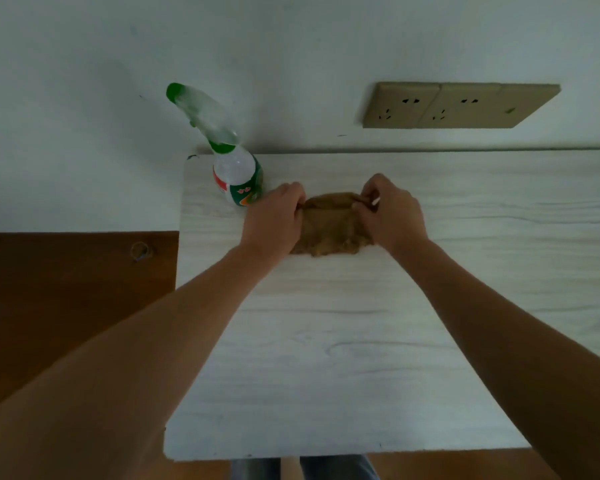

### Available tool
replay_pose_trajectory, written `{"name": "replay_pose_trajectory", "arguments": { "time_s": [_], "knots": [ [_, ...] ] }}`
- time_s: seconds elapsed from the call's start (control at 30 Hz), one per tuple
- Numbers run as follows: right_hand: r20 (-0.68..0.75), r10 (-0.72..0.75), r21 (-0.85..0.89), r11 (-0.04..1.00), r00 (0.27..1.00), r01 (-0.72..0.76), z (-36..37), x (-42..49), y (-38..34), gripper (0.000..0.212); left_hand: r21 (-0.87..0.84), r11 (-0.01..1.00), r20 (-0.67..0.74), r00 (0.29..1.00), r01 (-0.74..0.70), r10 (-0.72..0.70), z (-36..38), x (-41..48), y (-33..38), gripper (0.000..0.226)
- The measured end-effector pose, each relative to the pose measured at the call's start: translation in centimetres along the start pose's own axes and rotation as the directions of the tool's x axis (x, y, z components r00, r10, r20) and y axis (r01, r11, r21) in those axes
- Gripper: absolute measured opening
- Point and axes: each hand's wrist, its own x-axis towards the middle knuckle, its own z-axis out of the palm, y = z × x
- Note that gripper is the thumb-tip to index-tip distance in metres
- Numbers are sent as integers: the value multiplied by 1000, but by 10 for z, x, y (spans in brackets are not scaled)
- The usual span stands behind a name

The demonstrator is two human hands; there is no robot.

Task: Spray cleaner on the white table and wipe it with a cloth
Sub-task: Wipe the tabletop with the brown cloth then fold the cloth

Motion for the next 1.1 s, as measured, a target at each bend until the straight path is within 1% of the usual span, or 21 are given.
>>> {"name": "replay_pose_trajectory", "arguments": {
  "time_s": [0.1, 0.17, 0.23, 0.27, 0.33, 0.4, 0.43, 0.5, 0.63, 0.7, 0.77, 0.8, 0.87, 0.97, 1.03, 1.1],
  "knots": [
    [-122, 34, 22, 999, 992, -31, -12, 46, 3, 17, 35, 998, -43, 998, -53, 54, 4, 53, 3, 14],
    [-151, 15, 18, 1000, 988, -13, -14, 59, 5, 22, 87, 993, -110, 990, -74, 84, 8, 67, 5, 24],
    [-157, -26, -9, 1000, 987, 25, -15, 57, 5, 35, 125, 988, -179, 977, -91, 113, 11, 64, 11, 33],
    [-150, -53, -28, 998, 987, 50, -15, 51, 4, 38, 136, 986, -186, 975, -100, 124, 13, 56, 13, 35],
    [-108, -119, -68, 991, 987, 112, -9, 35, 6, 40, 185, 976, -108, 984, -117, 138, 19, 38, 10, 36],
    [-27, -169, -109, 980, 985, 165, 1, 20, 9, 41, 235, 965, -6, 992, -121, 125, 25, 22, 2, 37],
    [10, -180, -125, 976, 984, 180, 7, 14, 11, 42, 244, 962, 22, 993, -121, 119, 27, 17, -2, 37],
    [48, -189, -151, 969, 981, 194, 17, 9, 16, 46, 252, 960, 46, 992, -124, 116, 29, 15, -7, 38],
    [70, -189, -154, 968, 980, 197, 22, 11, 19, 51, 227, 970, 86, 994, -85, 67, 25, 19, -3, 45],
    [111, -174, -160, 968, 978, 191, 20, 8, 18, 56, 223, 973, 165, 986, -67, 30, 23, 15, 1, 52],
    [194, -155, -182, 964, 969, 191, 17, 2, 16, 66, 248, 967, 260, 965, -65, -2, 21, 6, 3, 54],
    [235, -144, -188, 964, 961, 190, 16, -2, 15, 71, 256, 965, 282, 959, -62, -14, 18, 0, 5, 55],
    [284, -126, -171, 969, 950, 180, 11, -5, 11, 75, 262, 964, 263, 964, -38, -34, 8, -11, 9, 55],
    [292, -115, -116, 981, 949, 155, 1, -8, 6, 67, 252, 967, 211, 973, 37, -92, -9, -32, 10, 52],
    [279, -107, -113, 983, 954, 144, -3, -15, 5, 61, 260, 962, 183, 973, 88, -138, -18, -46, 8, 49],
    [283, -103, -121, 982, 954, 142, -4, -27, 7, 57, 283, 948, 127, 974, 146, -187, -24, -59, 1, 46]
  ]
}}
